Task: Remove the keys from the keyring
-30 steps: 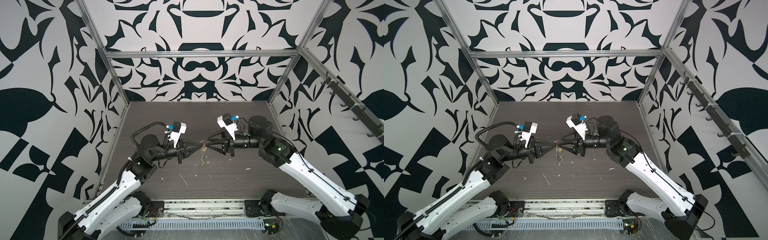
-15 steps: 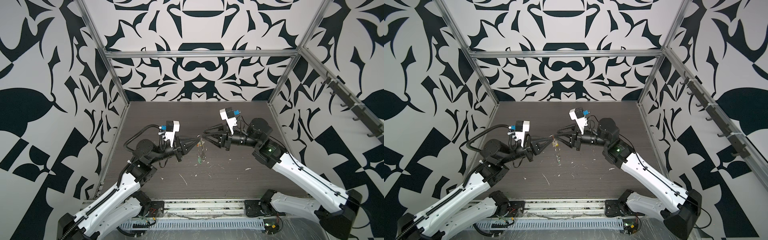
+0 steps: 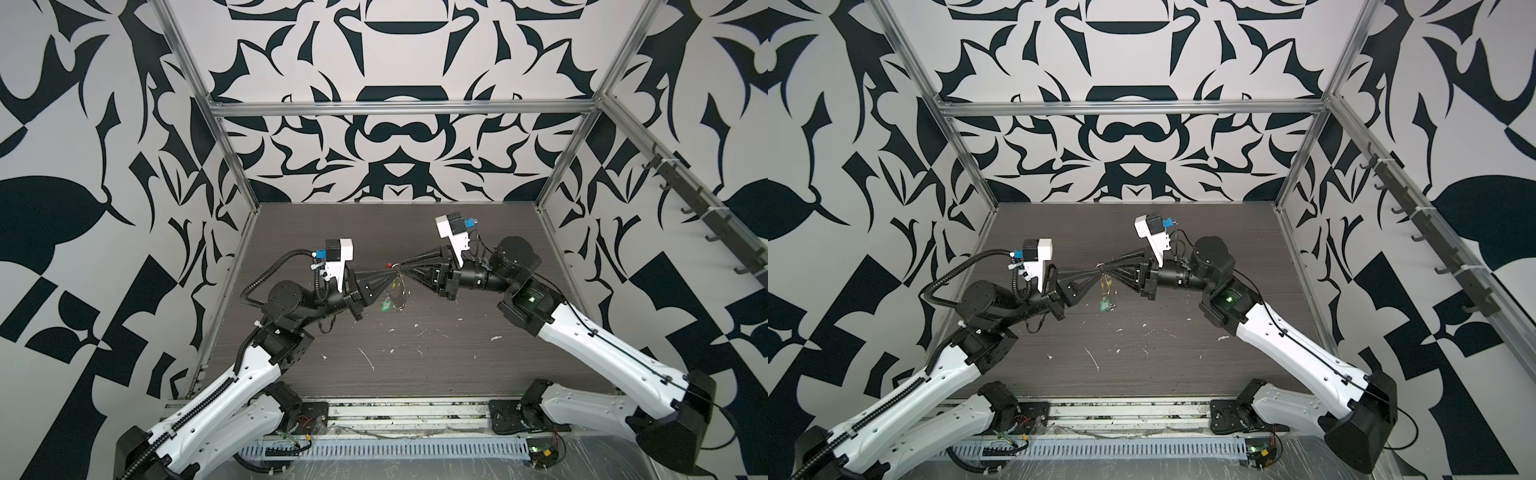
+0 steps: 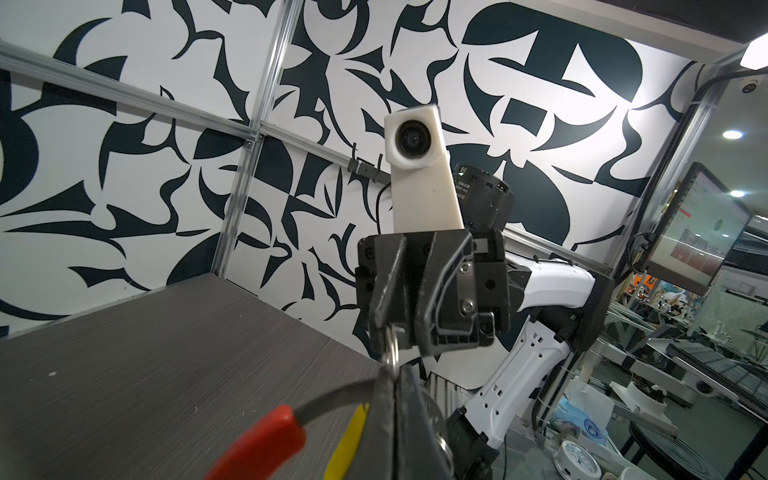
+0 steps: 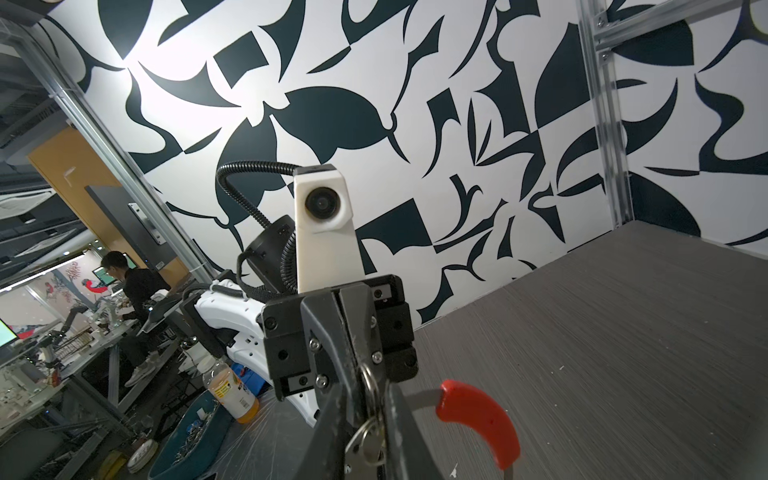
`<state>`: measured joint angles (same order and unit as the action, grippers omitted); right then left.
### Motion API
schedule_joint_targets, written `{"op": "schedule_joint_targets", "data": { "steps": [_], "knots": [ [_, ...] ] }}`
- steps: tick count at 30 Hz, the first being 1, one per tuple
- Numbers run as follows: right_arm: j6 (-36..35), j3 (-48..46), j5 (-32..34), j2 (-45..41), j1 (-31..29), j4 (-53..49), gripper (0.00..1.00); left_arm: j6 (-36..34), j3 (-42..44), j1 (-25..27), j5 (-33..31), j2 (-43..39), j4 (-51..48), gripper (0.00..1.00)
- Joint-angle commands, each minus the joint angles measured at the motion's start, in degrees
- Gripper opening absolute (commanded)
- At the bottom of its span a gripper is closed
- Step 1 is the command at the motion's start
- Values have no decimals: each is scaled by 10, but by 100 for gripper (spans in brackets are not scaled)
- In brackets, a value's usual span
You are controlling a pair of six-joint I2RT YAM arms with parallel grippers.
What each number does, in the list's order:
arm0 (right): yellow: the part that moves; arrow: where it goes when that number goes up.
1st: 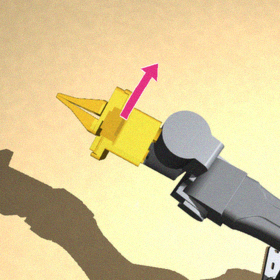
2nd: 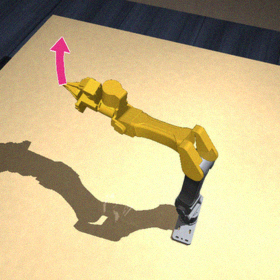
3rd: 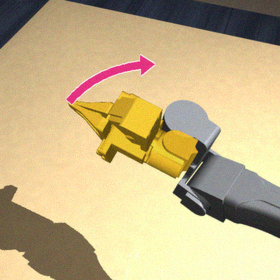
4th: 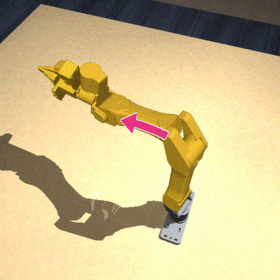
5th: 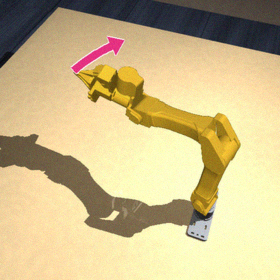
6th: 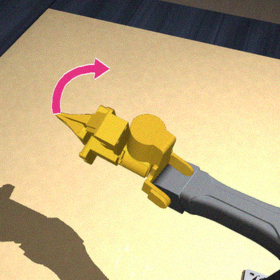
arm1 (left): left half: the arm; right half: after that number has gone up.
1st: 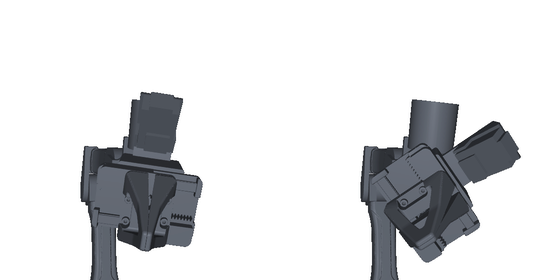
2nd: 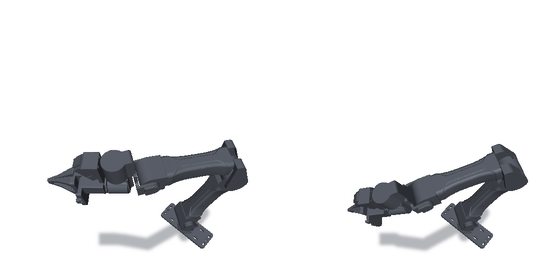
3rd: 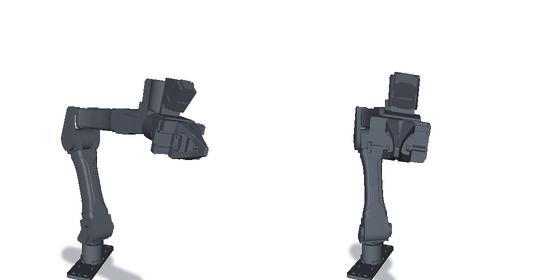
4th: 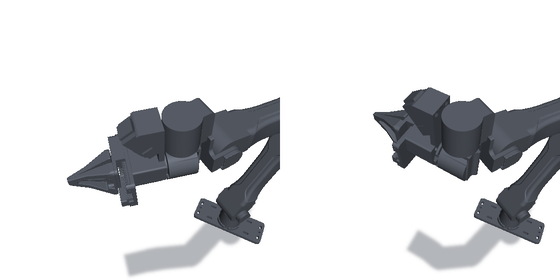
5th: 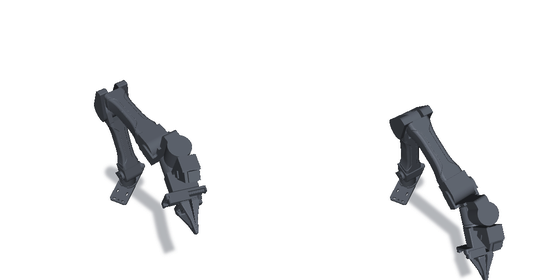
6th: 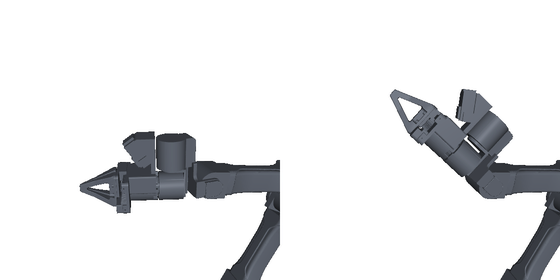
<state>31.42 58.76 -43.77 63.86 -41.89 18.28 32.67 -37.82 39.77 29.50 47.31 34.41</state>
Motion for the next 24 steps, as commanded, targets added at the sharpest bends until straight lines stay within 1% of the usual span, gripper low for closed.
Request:
{"op": "schedule_joint_targets", "data": {
  "steps": [1, 7, 10, 11, 12, 14, 15, 16, 18, 20, 24],
  "knots": [
    [1, 4, -12, -2, -6, 34, 15, 5, 10, 1, -8, -3, 32, 0],
    [-4, 6, -13, -2, -8, 28, 0, 8, 8, 1, -5, 0, 33, 0],
    [-12, 10, -12, -4, -9, 16, 0, 11, 6, 1, -4, 1, 31, 0],
    [-22, 15, -11, -5, -9, -2, 0, 12, 6, 1, -3, -1, 22, 0],
    [-37, 22, -7, -8, -10, -28, 0, 11, 4, 1, -3, -3, 11, 6],
    [-77, 43, -1, -16, -9, -96, 0, 9, 5, 1, -6, -16, -18, 32],
    [-97, 55, 3, -20, -10, -130, 0, 4, 6, 1, -9, -23, -34, 39],
    [-120, 67, 8, -23, -9, -168, 0, -2, 8, 1, -13, -33, -52, 43],
    [-161, 95, 10, -24, -9, -241, 0, -15, 7, 1, -18, -50, -90, 45],
    [-206, 132, 11, -20, -9, -321, 0, -33, 1, 1, -17, -63, -131, 45],
    [-272, 188, 11, -4, -9, -431, 0, -66, -21, 1, 6, -71, -194, 44]
  ]
}}
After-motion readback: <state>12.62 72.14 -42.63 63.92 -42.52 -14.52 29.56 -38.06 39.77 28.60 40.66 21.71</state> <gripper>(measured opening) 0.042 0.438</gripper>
